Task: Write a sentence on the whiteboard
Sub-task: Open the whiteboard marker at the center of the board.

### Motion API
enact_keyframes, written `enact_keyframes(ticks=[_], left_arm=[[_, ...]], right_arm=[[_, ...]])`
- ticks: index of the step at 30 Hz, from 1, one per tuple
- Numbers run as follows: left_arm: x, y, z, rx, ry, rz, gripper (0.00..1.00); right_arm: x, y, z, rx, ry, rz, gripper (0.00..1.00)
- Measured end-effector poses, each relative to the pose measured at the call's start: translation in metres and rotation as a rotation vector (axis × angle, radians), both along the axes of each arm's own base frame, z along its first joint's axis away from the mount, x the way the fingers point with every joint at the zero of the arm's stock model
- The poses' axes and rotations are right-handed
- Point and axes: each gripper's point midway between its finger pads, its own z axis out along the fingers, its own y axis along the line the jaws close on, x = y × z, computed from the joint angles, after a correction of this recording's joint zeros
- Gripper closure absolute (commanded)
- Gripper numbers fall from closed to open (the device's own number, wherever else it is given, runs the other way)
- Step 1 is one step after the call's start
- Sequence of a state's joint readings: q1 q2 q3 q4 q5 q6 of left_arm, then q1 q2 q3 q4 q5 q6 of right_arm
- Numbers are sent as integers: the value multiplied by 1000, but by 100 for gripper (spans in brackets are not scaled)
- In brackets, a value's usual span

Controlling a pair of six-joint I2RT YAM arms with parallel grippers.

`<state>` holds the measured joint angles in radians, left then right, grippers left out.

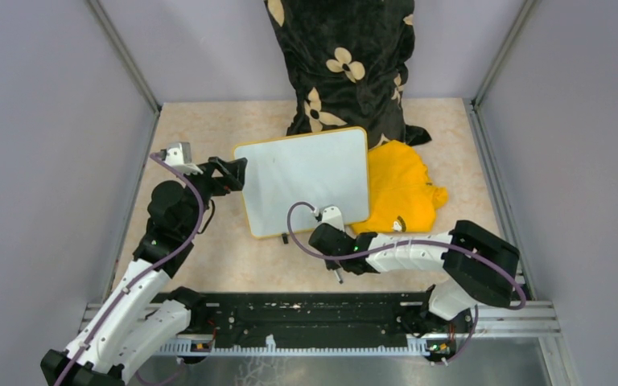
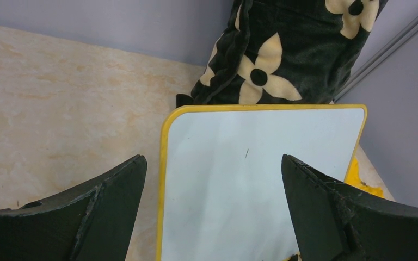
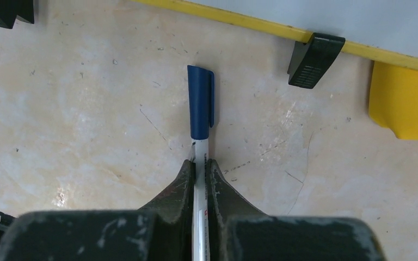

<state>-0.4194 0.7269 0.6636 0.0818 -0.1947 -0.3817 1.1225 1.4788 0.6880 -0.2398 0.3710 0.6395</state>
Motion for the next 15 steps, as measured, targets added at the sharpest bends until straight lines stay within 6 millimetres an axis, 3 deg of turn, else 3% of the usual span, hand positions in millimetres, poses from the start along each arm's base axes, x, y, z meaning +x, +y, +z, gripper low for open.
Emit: enact_keyframes(ticks=[7, 11, 15], left_arm=[[0, -3, 0, -8, 3, -14, 1], [1, -5, -3, -12, 15, -23, 1], [1, -7, -2, -21, 12, -30, 1]], right_arm=[[-2, -1, 1, 15, -2, 11, 100], [-15, -15, 4, 13, 26, 39, 100], [-19, -19, 30, 71, -3, 71, 100]])
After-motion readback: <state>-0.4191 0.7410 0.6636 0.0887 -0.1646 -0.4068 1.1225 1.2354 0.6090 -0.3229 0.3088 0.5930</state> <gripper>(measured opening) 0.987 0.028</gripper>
